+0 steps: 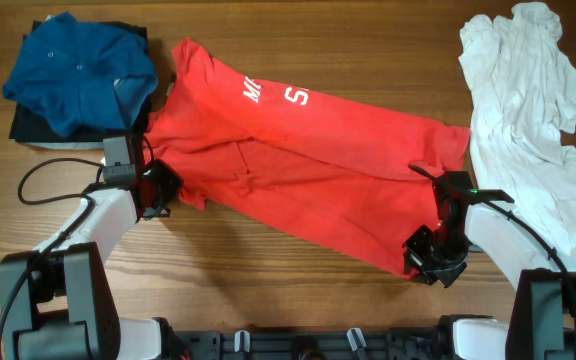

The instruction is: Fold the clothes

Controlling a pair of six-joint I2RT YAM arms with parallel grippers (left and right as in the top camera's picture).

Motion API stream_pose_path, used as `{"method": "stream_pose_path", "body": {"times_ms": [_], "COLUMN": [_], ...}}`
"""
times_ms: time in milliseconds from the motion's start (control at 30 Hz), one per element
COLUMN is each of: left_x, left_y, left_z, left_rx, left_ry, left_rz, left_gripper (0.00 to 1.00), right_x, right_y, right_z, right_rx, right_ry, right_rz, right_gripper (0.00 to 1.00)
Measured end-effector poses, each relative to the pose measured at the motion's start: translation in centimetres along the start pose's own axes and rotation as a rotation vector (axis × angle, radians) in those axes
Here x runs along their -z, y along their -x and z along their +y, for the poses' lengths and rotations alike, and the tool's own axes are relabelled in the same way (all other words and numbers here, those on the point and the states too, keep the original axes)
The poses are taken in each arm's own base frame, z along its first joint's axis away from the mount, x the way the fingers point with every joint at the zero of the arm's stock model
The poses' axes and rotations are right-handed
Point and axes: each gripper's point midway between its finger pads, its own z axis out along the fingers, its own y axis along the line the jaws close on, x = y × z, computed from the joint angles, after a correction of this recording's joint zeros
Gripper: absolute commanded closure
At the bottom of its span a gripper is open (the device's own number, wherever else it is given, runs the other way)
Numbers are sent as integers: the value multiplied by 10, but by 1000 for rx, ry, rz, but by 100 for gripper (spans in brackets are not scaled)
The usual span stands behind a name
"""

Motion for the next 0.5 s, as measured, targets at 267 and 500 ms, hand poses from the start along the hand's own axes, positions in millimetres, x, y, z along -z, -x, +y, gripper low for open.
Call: {"method": "stream_pose_path", "body": {"times_ms": [267, 500], "left_x": [0, 16], "left_y": [0, -10], "left_z": [0, 9], "left_rx": [0, -61], "left_ry": [0, 63], "left_rz": [0, 62], "left_gripper": [96, 96], "right_x": [0, 23], "right_y": [0, -1], "right_z": [2, 6], "right_rx": [6, 42], "right_ry": [11, -9], "right_rz": [1, 7], "right_gripper": [96, 96]}}
